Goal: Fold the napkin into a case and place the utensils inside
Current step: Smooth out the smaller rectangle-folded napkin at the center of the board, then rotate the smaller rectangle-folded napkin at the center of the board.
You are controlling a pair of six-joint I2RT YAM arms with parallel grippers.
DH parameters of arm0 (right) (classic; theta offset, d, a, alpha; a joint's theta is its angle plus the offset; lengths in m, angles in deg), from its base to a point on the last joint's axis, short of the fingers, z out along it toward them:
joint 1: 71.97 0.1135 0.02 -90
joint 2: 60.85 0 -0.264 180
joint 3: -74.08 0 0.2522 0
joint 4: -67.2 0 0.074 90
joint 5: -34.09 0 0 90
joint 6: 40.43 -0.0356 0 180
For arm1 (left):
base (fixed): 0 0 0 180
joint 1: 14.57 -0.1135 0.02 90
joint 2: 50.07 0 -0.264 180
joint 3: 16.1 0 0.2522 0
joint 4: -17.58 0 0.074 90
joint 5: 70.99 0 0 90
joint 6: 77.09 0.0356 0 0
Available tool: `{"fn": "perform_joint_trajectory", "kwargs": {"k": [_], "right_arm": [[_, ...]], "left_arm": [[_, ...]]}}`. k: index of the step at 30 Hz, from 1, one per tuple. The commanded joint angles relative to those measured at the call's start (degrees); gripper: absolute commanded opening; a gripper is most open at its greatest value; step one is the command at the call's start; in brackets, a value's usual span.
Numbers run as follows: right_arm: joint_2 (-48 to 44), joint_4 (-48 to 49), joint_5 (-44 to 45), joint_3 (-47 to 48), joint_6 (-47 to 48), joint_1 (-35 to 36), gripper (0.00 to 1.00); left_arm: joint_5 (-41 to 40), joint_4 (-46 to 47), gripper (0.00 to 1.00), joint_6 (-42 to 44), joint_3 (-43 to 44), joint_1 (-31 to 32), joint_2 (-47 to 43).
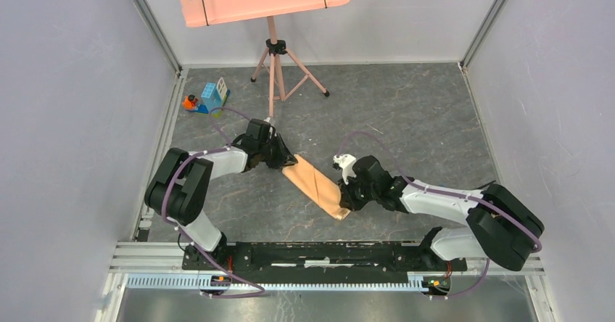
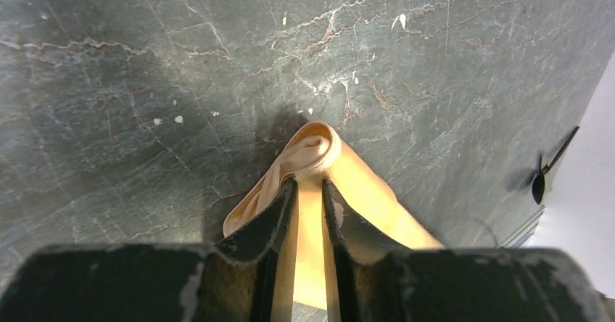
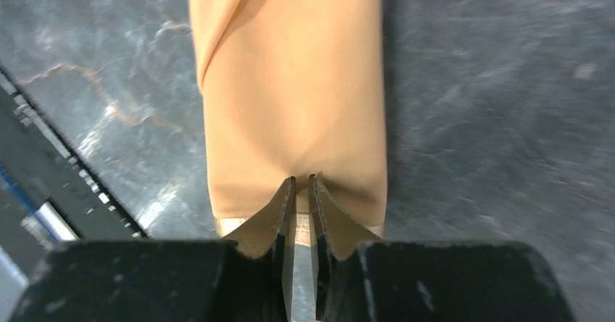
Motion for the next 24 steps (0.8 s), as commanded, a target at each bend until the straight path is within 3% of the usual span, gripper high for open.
{"fn": "perform_joint_trajectory", "kwargs": {"k": [1,6,14,18,24], "right_arm": [[-2.2,-12.9,10.4,7.8,5.4,0.3,0.2],[-2.0,-14.3,8.1,13.2,2.1,7.5,0.36],[4.3,-4.3,3.4,11.0,-9.6,15.8,0.46],[3.6,-2.4,8.3,6.4,-12.7,13.8,0.54],[1.9,4.0,9.5,-1.5,-12.7,0.2,0.57]], "left_arm": [[-2.4,-2.9,0.26,3.7,1.5,0.8,-4.5],[-1.7,-7.9,0.36,4.0,2.6,1.4,-13.0],[-3.6,-17.8,0.55,7.7,3.7,1.3,-26.4],[0.7,-17.5,0.59,7.2,1.7,1.3,-30.6],[3.1,-20.0,0.6,6.6,0.2,1.4,-36.9]]}}
